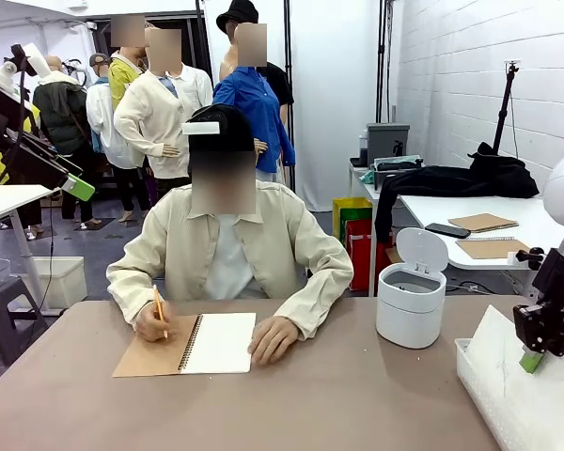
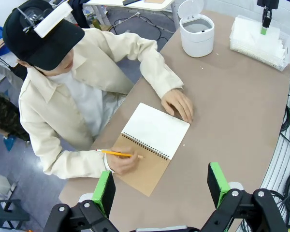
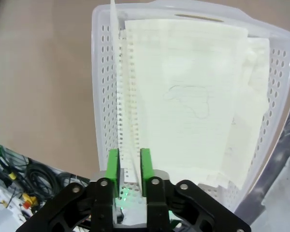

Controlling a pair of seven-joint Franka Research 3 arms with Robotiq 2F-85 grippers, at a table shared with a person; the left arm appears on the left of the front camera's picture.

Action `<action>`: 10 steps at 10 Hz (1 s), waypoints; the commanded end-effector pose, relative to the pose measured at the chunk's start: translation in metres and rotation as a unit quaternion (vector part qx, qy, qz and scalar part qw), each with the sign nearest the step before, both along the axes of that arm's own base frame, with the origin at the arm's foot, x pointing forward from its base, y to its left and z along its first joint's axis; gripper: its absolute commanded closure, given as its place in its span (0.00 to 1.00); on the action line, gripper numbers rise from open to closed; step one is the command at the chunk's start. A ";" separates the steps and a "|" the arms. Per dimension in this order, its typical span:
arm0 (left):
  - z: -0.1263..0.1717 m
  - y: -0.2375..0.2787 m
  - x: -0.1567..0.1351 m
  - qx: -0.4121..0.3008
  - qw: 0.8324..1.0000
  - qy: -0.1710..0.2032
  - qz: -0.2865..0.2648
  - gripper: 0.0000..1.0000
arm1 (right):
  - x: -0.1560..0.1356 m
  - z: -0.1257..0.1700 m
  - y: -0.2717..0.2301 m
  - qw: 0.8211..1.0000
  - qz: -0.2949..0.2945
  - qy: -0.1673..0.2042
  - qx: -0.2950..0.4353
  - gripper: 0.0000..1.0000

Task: Sort the paper based on its condition.
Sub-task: If a person hands you a paper, place it in the Organizing basket , and if it's crumpled, put it in the Trash can.

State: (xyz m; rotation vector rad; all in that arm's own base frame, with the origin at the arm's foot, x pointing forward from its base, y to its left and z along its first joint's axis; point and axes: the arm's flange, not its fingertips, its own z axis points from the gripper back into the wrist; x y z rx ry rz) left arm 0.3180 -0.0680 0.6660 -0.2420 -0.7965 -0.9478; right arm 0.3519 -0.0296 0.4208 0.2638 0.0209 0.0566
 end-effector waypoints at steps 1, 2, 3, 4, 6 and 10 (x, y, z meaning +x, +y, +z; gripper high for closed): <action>0.000 0.001 0.000 -0.002 1.000 0.000 -0.001 0.00 | -0.004 0.006 -0.012 1.000 -0.005 0.015 -0.014 0.38; 0.000 0.001 0.000 -0.002 1.000 0.000 -0.001 0.00 | -0.003 0.013 -0.018 0.999 -0.005 0.019 -0.033 0.20; 0.000 0.001 0.000 -0.002 1.000 0.000 -0.001 0.00 | -0.001 0.022 -0.027 0.998 -0.008 0.021 -0.060 0.02; 0.000 0.001 0.000 -0.002 1.000 0.000 -0.001 0.00 | 0.002 0.036 -0.039 0.996 -0.013 0.014 -0.089 0.00; 0.000 0.001 0.000 -0.002 1.000 0.000 -0.001 0.00 | 0.009 0.061 -0.048 0.993 -0.012 -0.005 -0.117 0.00; 0.000 0.001 0.000 -0.002 1.000 0.000 -0.001 0.00 | 0.015 0.119 -0.040 0.990 0.039 -0.059 -0.122 0.00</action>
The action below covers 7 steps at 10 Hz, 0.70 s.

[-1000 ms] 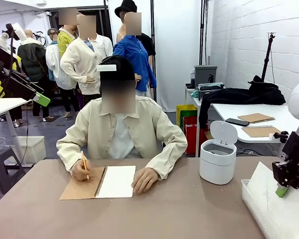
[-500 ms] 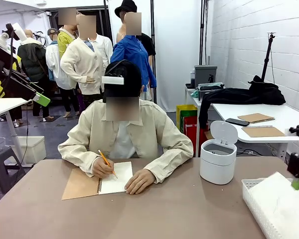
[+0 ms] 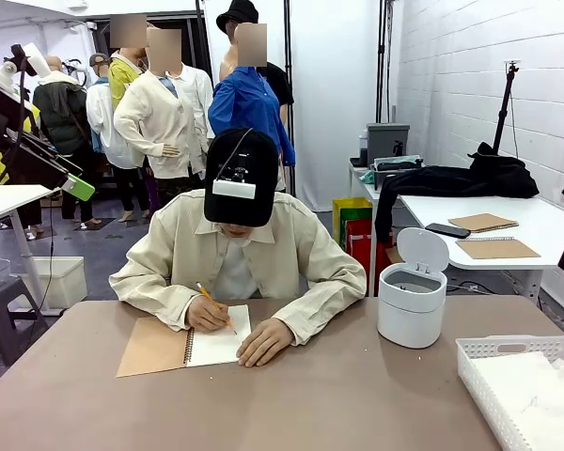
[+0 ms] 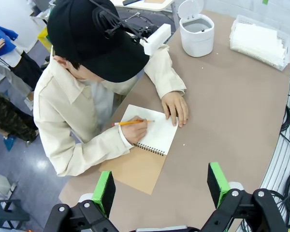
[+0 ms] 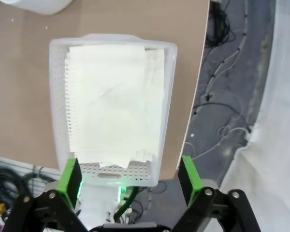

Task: Sort the paper based on its condition.
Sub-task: If a person hands you a paper, place it in the Organizing basket , and if it's crumpled, put it in the Trash can.

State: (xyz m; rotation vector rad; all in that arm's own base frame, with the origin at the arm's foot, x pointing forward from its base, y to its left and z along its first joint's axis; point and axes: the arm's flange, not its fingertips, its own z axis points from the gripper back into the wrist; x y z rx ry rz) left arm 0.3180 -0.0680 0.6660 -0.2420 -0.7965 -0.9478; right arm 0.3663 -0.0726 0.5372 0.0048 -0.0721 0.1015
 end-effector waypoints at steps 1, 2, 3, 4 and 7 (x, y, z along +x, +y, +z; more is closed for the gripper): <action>0.000 0.001 0.000 -0.002 1.000 0.000 -0.001 0.00 | 0.003 0.011 0.005 1.000 0.019 -0.016 0.016 0.00; 0.000 0.001 0.000 -0.002 1.000 0.000 -0.001 0.00 | 0.000 0.000 0.000 1.000 0.000 0.000 0.000 0.00; 0.000 0.001 0.000 -0.002 1.000 0.000 -0.001 0.00 | 0.000 0.000 0.000 1.000 0.000 0.000 0.000 0.00; 0.000 0.001 0.000 -0.002 1.000 0.000 -0.001 0.00 | 0.000 0.000 0.000 1.000 0.000 0.000 0.000 0.00; 0.000 0.001 0.000 -0.002 1.000 0.000 -0.001 0.00 | 0.000 0.000 0.000 1.000 0.000 0.000 0.000 0.00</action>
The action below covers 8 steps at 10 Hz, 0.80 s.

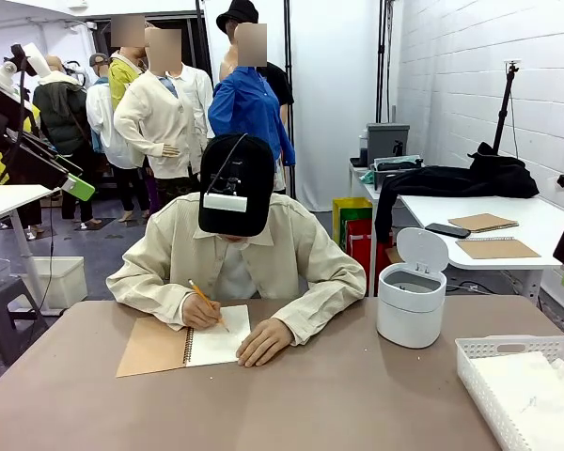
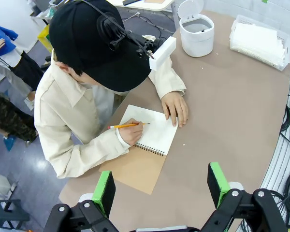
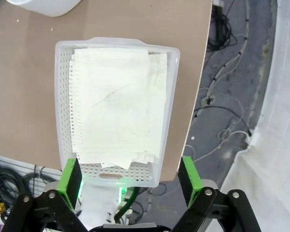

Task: Sort the paper based on its condition.
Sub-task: If a person hands you a paper, place it in the Organizing basket , and if it's crumpled, put it in the Trash can.

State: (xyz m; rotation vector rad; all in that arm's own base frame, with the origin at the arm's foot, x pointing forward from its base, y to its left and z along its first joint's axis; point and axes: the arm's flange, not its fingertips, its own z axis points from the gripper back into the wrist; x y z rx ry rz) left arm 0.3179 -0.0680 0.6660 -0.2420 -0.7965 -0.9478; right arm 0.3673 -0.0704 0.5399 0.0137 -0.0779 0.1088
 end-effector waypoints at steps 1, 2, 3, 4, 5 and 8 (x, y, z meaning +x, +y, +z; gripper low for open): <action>0.000 0.001 0.000 -0.002 1.000 0.000 -0.001 0.00 | 0.000 0.000 0.000 1.000 0.000 0.000 0.000 0.00; 0.000 0.001 0.000 -0.002 1.000 0.000 -0.001 0.00 | 0.003 0.013 0.031 0.997 0.070 -0.015 0.011 0.00; 0.000 0.001 0.000 -0.002 1.000 0.000 -0.001 0.00 | 0.008 0.025 0.061 0.991 0.132 -0.020 0.003 0.00; 0.000 0.001 0.000 -0.002 1.000 0.000 -0.001 0.00 | 0.011 0.037 0.091 0.981 0.189 -0.031 0.002 0.00; 0.000 0.001 0.000 -0.002 1.000 0.000 -0.001 0.00 | 0.015 0.050 0.124 0.967 0.253 -0.042 -0.001 0.00; 0.000 0.001 0.000 -0.002 1.000 0.000 -0.001 0.00 | 0.021 0.091 0.190 0.916 0.389 -0.086 0.040 0.00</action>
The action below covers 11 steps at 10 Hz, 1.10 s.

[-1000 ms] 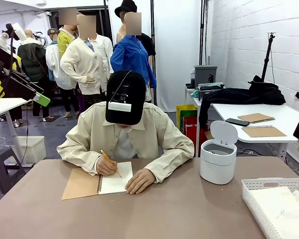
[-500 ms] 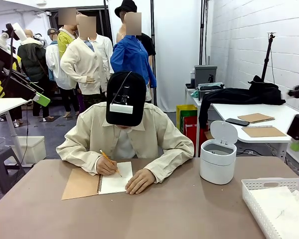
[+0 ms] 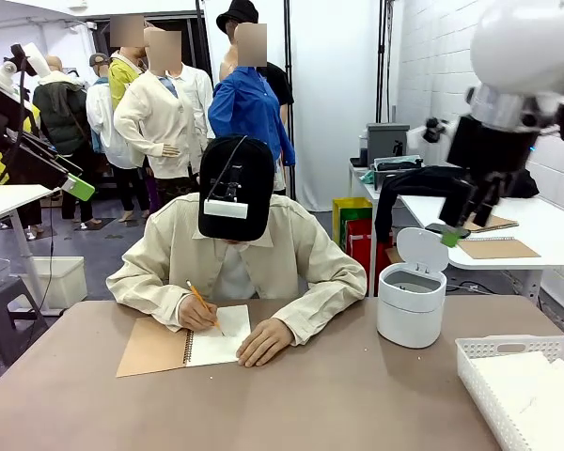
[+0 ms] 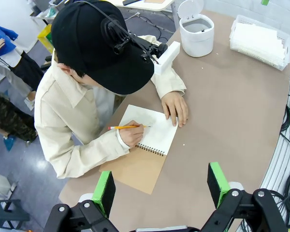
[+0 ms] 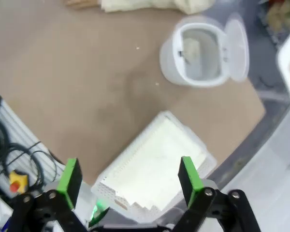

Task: Sort the paper based on its condition.
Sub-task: If a person hands you a paper, place it in the Organizing basket , and if it's crumpled, put it in the Trash can.

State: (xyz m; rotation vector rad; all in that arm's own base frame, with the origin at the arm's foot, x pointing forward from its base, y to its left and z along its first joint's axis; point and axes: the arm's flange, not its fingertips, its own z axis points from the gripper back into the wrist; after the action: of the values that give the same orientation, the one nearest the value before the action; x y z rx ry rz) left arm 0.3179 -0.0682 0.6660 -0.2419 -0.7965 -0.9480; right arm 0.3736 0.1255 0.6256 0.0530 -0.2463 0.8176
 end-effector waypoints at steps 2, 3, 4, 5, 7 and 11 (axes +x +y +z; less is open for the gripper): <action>0.000 0.001 0.000 -0.002 1.000 0.000 -0.001 0.00 | 0.025 0.032 0.034 0.988 0.133 -0.026 0.078 0.00; 0.000 0.001 0.000 -0.002 1.000 0.000 -0.001 0.00 | 0.030 0.041 0.051 0.982 0.145 -0.051 0.107 0.00; 0.000 0.001 0.000 -0.002 1.000 0.000 -0.001 0.00 | 0.031 0.048 0.065 0.976 0.155 -0.077 0.130 0.00; 0.000 0.001 0.000 -0.002 1.000 0.000 -0.001 0.00 | 0.029 0.054 0.077 0.969 0.164 -0.099 0.158 0.00; 0.000 0.001 0.000 -0.002 1.000 0.000 -0.001 0.00 | 0.022 0.061 0.091 0.965 0.160 -0.119 0.171 0.00; 0.000 0.001 0.000 -0.002 1.000 0.000 -0.001 0.00 | 0.011 0.052 0.106 0.964 0.145 -0.128 0.182 0.00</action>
State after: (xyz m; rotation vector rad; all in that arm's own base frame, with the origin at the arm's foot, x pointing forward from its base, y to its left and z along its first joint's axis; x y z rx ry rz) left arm 0.3179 -0.0681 0.6660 -0.2419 -0.7965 -0.9479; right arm 0.3880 0.2333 0.6895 0.3037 -0.6261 1.0912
